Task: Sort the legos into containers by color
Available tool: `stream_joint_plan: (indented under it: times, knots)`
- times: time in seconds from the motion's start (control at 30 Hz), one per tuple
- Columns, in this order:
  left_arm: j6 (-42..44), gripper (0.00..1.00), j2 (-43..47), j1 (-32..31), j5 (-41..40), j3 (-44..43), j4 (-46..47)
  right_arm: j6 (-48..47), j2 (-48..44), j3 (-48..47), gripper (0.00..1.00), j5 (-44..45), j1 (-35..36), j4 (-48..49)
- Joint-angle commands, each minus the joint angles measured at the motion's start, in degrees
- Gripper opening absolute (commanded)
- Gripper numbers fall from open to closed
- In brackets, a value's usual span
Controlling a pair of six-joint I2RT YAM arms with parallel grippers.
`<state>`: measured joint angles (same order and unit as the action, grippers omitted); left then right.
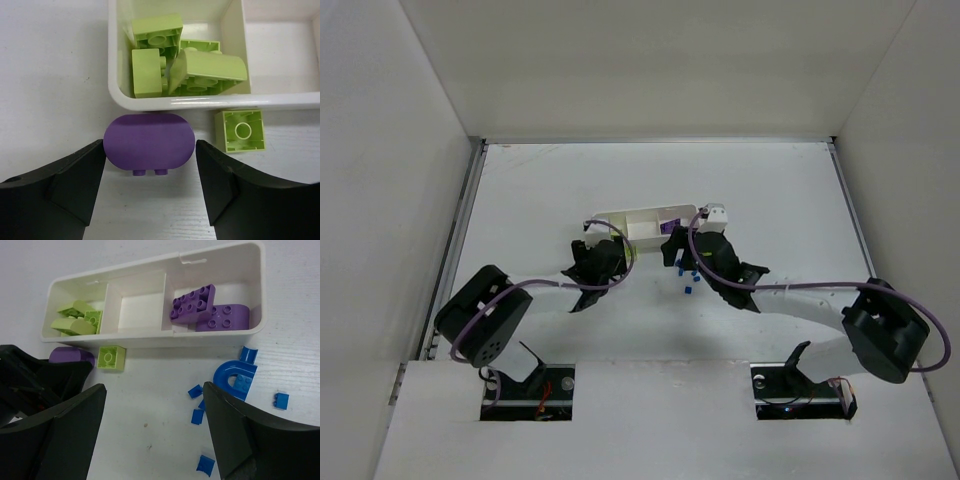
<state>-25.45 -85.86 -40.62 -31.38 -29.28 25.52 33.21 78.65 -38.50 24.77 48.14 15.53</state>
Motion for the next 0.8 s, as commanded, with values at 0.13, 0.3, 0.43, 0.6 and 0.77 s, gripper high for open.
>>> stream_joint_plan:
  times: [0.13,0.3,0.43,0.6,0.77]
  knots:
    - [0.4,0.59,-1.0,-0.3,-3.8,-1.8,1.0,-0.3,-2.4,0.9,0.83,-1.0,0.7,4.4]
    - [0.5,0.47,3.6,-1.4,-4.5,0.5,0.7,-0.5,-4.1,2.0,0.83,-1.0,-0.1,4.5]
    - [-0.2,0.44,11.4,-3.8,-4.9,1.5,-3.6,-0.3,-7.3,3.8,0.82,-0.8,-2.6,4.6]
    - [-2.2,0.45,17.8,-6.5,-3.6,-3.2,-8.4,1.1,-13.0,7.6,0.77,-0.5,-7.7,5.4]
    - [-2.5,0.47,9.2,-6.7,3.6,-14.6,-6.7,3.8,-15.2,9.9,0.62,-1.0,-12.3,5.1]
